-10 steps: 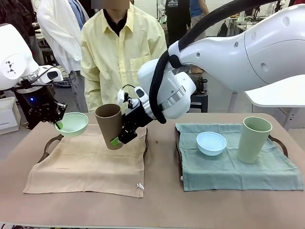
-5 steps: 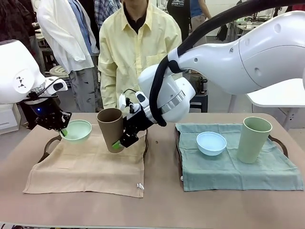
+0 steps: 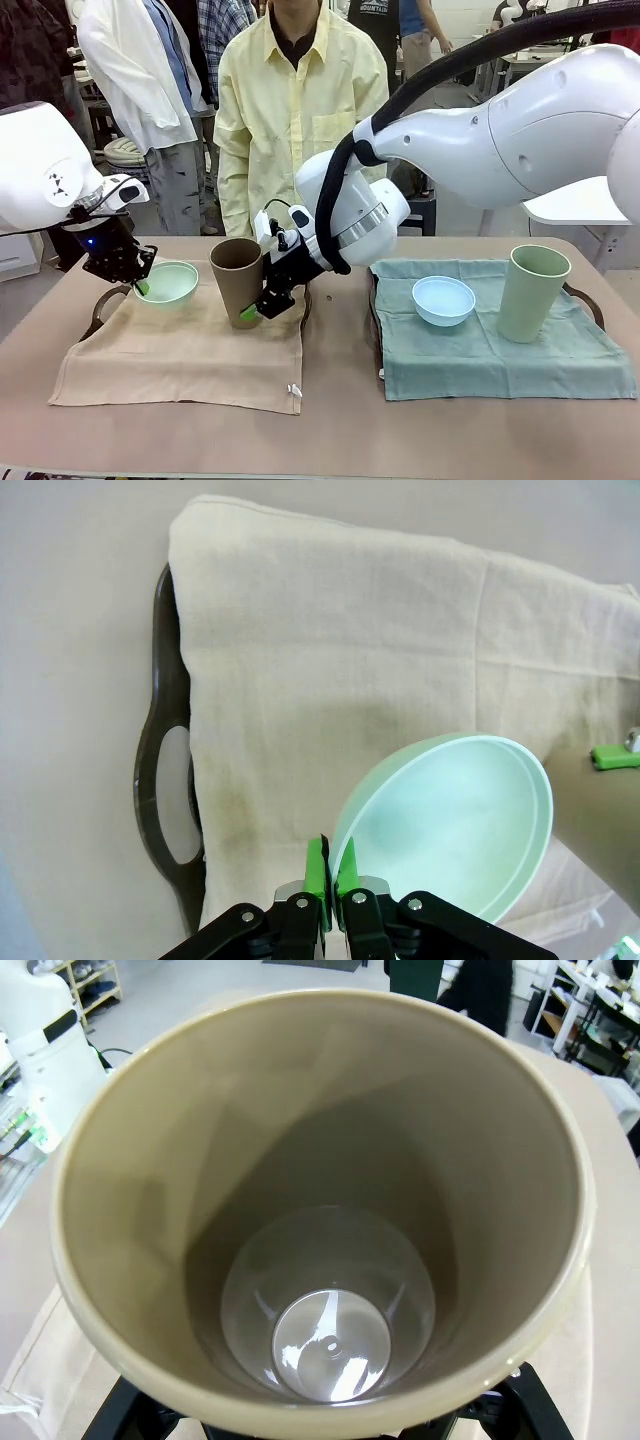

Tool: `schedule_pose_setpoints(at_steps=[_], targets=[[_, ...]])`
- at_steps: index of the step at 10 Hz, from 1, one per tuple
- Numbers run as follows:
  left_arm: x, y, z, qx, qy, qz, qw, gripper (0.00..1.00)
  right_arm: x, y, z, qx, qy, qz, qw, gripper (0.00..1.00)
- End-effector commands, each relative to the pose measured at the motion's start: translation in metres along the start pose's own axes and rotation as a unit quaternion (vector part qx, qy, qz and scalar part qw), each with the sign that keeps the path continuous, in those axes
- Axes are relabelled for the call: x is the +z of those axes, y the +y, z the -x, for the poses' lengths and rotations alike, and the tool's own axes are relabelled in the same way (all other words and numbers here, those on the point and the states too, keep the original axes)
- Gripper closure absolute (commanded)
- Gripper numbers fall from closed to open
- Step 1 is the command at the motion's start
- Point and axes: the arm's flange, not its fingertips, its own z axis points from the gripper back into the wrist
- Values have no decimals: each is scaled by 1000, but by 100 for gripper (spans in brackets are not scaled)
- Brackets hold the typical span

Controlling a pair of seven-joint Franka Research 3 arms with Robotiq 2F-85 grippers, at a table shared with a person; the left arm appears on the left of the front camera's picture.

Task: Set up a tray with a mat and arrange the tableware.
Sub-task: Place the Picnic Bowl and Reusable plastic cup back onto the Handle tray in front of the human's position.

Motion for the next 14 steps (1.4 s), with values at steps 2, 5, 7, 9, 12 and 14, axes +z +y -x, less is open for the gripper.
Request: schedule_pose_setpoints(at_steps=[2, 5, 7, 9, 12, 14], targets=[[-19, -1, -4, -13, -6, 26, 1000, 96, 0, 2, 5, 8, -24, 4, 1000, 20], [-34, -1, -8, -12, 4, 22, 1000, 96, 0, 0, 5, 9, -23, 5, 1000, 20], [-35, -3, -9, -8, 8, 20, 1000, 96, 0, 1, 5, 7, -24, 4, 1000, 20], [-38, -3, -9, -5, 17, 13, 1000, 36, 0, 1, 6, -2, -26, 4, 1000, 0], [-30, -1, -7, -2, 16, 7, 1000, 33, 6, 3, 3, -44, 3, 4, 999, 0], [-20, 4, -6, 1, 12, 3, 1000, 13, 24, 7, -4, -74, 44, 10, 996, 0]])
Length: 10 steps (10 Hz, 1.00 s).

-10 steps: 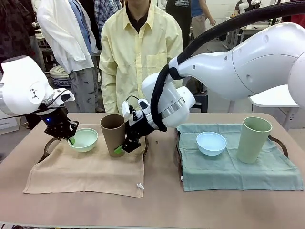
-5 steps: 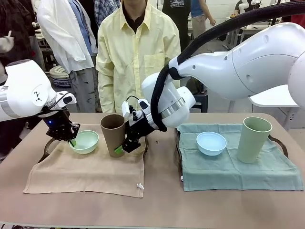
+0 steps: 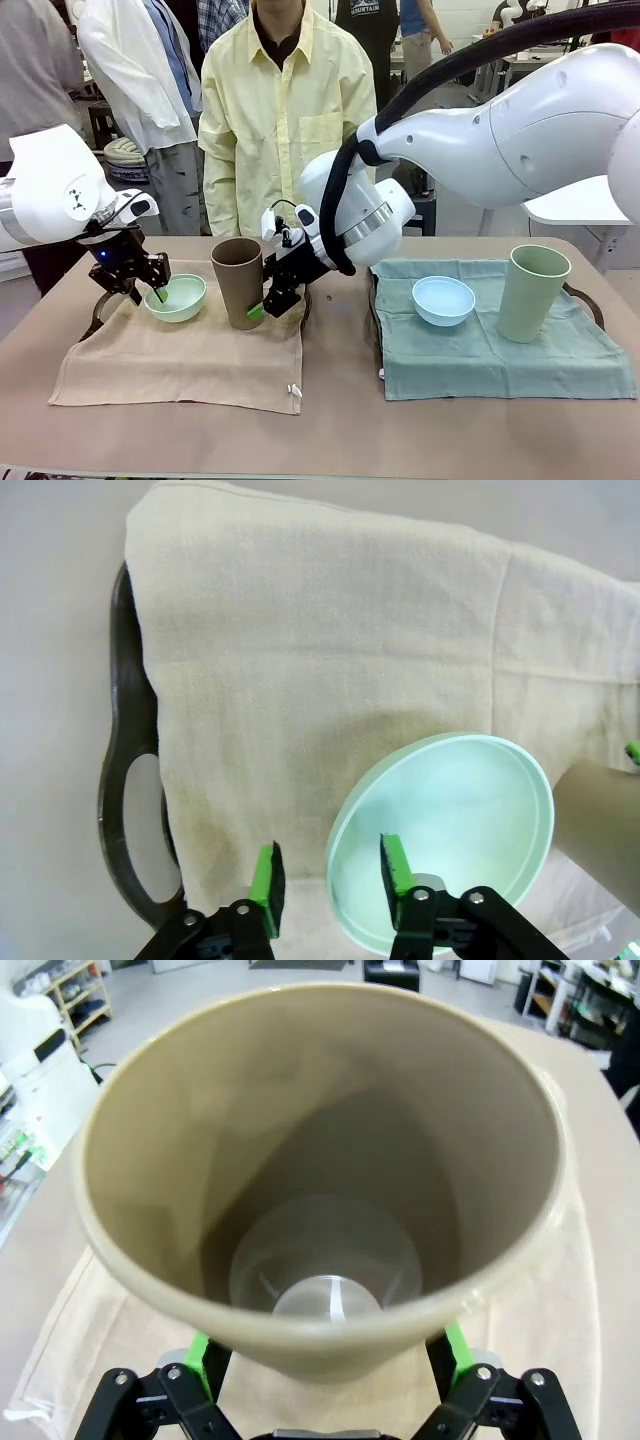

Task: Set up a tray with a mat and arrange the tableware.
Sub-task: Place the Picnic Bowl and Reusable plastic cup back onto the Handle tray in front of the human's position.

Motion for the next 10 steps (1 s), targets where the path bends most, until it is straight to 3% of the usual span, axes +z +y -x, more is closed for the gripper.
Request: schedule_pose_setpoints(at_steps=[1, 3, 4, 5, 7, 10], targets=[[17, 7, 4, 3, 0, -4, 1000, 0, 27, 14, -11, -38, 52, 14, 998, 0], [31, 9, 6, -8, -10, -7, 1000, 0, 57, 22, -11, -64, 80, 40, 994, 0], [41, 9, 8, -16, -10, -19, 1000, 16, 74, 31, -16, -99, 119, 40, 987, 0], [57, 8, 13, -29, -14, -33, 999, 7, 88, 32, -20, -131, 154, 43, 978, 0], [94, -7, 25, -71, -32, -53, 996, 7, 135, 43, -43, -234, 236, 58, 942, 0], [145, -35, 37, -116, -62, -84, 988, 7, 200, 63, -81, -350, 285, 139, 882, 0]])
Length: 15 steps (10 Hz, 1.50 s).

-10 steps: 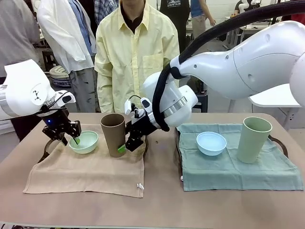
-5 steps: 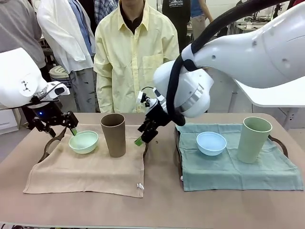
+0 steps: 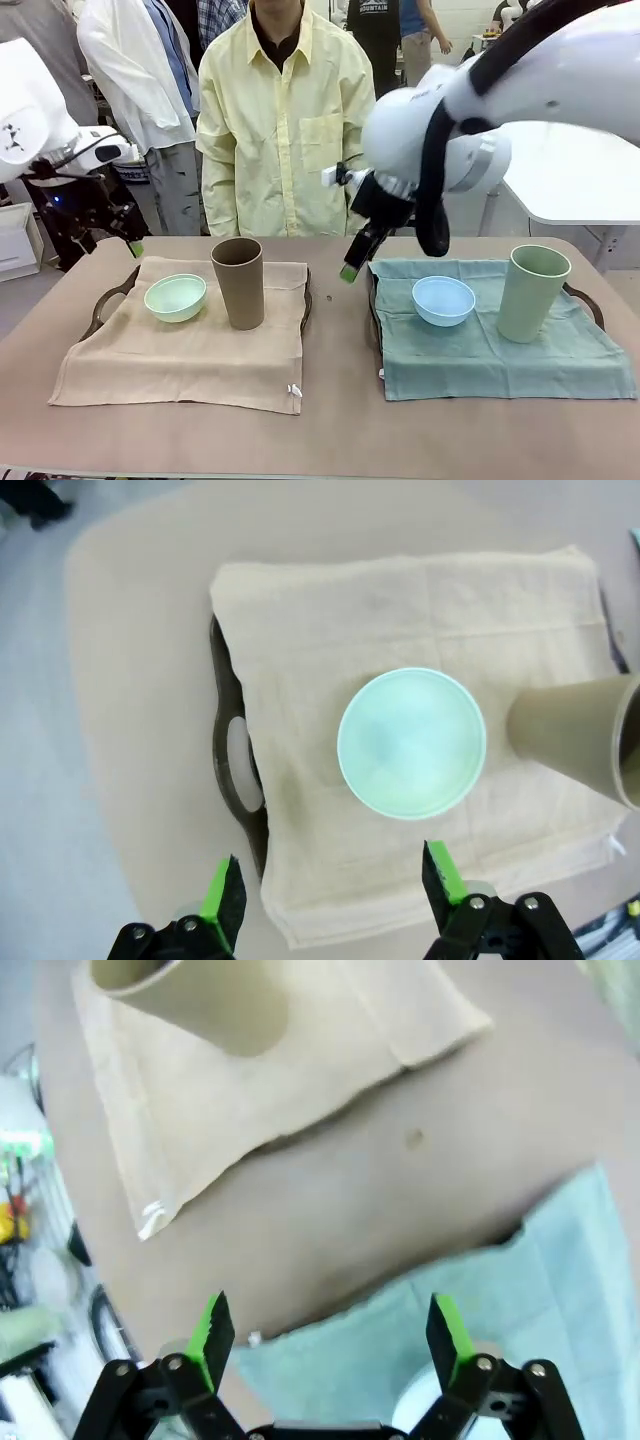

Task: Set up a tray with a mat and arrange the tableware.
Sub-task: Place the Picnic Bowl and Reusable plastic cup back onto the Handle tray in front of the human's position.

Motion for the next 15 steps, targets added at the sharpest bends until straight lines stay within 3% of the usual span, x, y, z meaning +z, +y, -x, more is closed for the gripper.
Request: schedule_pose_setpoints(at_steps=[1, 4, 7, 8, 15], targets=[[25, -12, -1, -11, -10, -26, 1000, 7, 40, 22, -12, -77, 44, 21, 996, 0], [62, -35, -11, -14, -18, -30, 999, 7, 94, 65, -30, -171, 135, 110, 970, 0], [106, -38, -27, 15, -24, -9, 1000, 7, 107, 94, -44, -235, 204, 146, 939, 0], [84, -35, -16, -10, -32, -14, 999, 7, 110, 85, -23, -194, 144, 145, 959, 0], [84, -35, -16, -10, -32, -14, 999, 7, 110, 85, -23, -194, 144, 145, 959, 0]])
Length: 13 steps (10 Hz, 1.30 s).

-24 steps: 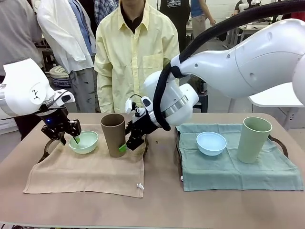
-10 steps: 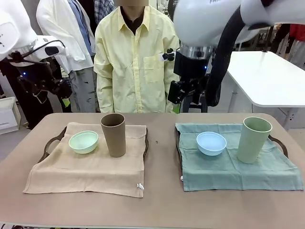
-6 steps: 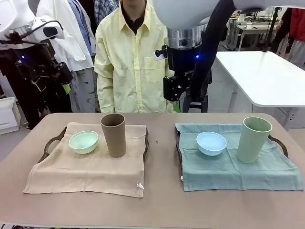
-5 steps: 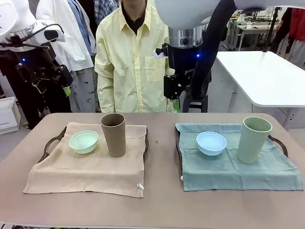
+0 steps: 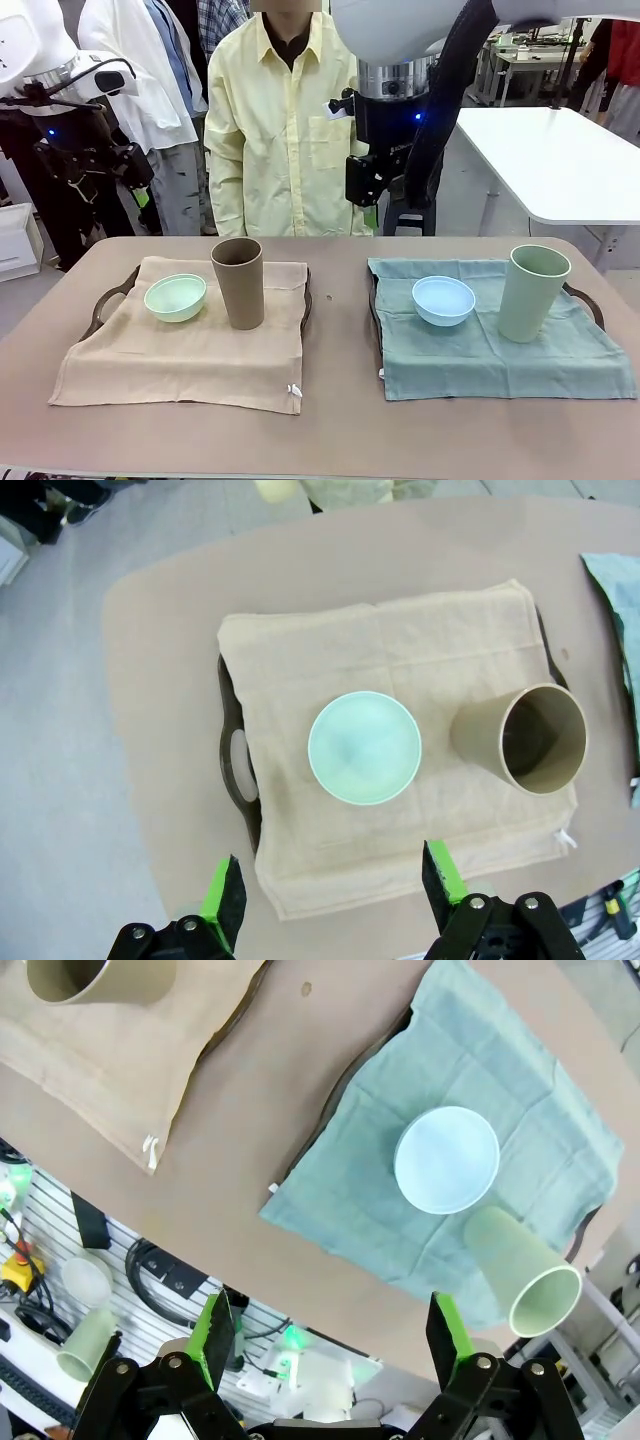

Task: Set up a tray with a mat and arrange the tableware.
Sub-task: Place the Picnic Bowl and Reusable plastic cup back onto the Handle tray in front of the human's position.

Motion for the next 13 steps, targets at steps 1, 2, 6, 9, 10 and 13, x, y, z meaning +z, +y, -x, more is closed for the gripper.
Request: schedule_pose_setpoints(at_steps=[1, 2, 6, 9, 10, 13], targets=[[-1, 1, 0, -8, -9, 0, 1000, 7, -6, -1, 6, 7, -8, -6, 1000, 0], [-1, 1, 0, -8, -9, 0, 1000, 7, -6, -1, 6, 7, -8, -6, 1000, 0], [-1, 1, 0, -8, -9, 0, 1000, 7, -6, -1, 6, 7, -8, -6, 1000, 0], [0, 0, 0, 0, 0, 0, 1000, 7, 0, 3, 15, 98, 3, -2, 995, 0], [-4, 13, 6, 6, 10, 26, 1000, 7, -2, -6, 25, 88, 8, -20, 996, 0], [-13, 52, 10, 48, 69, 112, 990, 7, -8, -80, 64, -5, 4, -113, 994, 0]])
